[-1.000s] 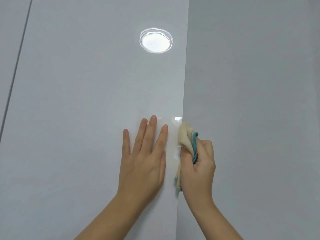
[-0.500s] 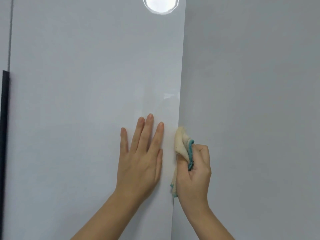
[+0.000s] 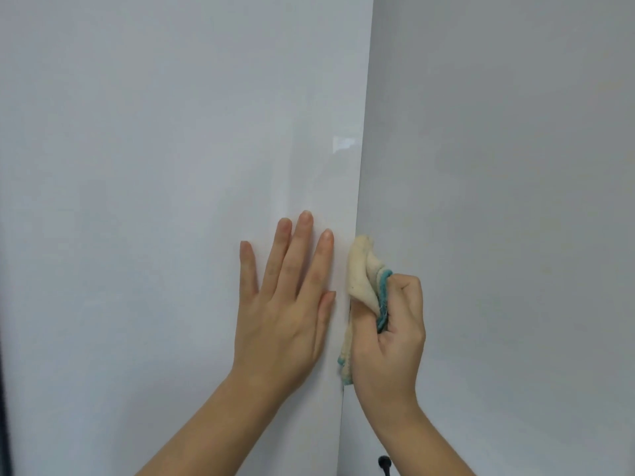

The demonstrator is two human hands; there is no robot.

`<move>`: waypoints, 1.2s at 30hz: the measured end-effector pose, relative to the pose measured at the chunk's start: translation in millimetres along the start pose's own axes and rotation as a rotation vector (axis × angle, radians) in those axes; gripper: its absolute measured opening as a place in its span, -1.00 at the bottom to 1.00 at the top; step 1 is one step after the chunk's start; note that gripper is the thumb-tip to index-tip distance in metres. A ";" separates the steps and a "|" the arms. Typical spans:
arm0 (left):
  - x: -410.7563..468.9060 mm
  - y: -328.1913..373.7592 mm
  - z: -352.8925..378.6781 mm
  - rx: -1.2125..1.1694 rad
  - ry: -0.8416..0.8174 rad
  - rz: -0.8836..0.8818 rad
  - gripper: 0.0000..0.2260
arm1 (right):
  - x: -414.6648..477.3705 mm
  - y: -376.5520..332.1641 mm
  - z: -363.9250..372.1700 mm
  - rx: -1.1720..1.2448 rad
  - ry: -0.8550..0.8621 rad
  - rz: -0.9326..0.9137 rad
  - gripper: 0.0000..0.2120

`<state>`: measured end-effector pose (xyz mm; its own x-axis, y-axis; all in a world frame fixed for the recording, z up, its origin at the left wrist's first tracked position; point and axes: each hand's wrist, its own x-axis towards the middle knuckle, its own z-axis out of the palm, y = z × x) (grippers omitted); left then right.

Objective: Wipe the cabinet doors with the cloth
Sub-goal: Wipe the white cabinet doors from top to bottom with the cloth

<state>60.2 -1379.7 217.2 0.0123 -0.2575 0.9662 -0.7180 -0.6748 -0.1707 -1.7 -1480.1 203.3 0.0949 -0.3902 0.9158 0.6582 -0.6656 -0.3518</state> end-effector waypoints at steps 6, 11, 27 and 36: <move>-88.9 14.6 15.4 -0.016 -0.042 -0.022 -0.55 | -88.9 29.9 -29.5 0.011 -0.086 0.067 -0.71; -163.2 26.3 22.3 -0.033 -0.084 -0.019 -0.56 | -149.9 46.5 -51.9 0.026 -0.155 0.158 -0.72; -418.2 73.5 17.3 -0.004 -0.499 -0.030 -0.39 | -404.1 96.3 -132.9 -0.113 -0.344 0.571 -0.50; -519.8 105.2 22.5 0.005 -0.718 0.021 -0.17 | -501.8 130.0 -164.3 -0.336 -0.576 0.810 -0.81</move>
<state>-6.1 -1332.4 -307.3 0.4541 -0.6607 0.5977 -0.7201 -0.6672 -0.1905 -86.5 -1475.4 -333.8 0.8138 -0.4948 0.3049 0.0058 -0.5177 -0.8556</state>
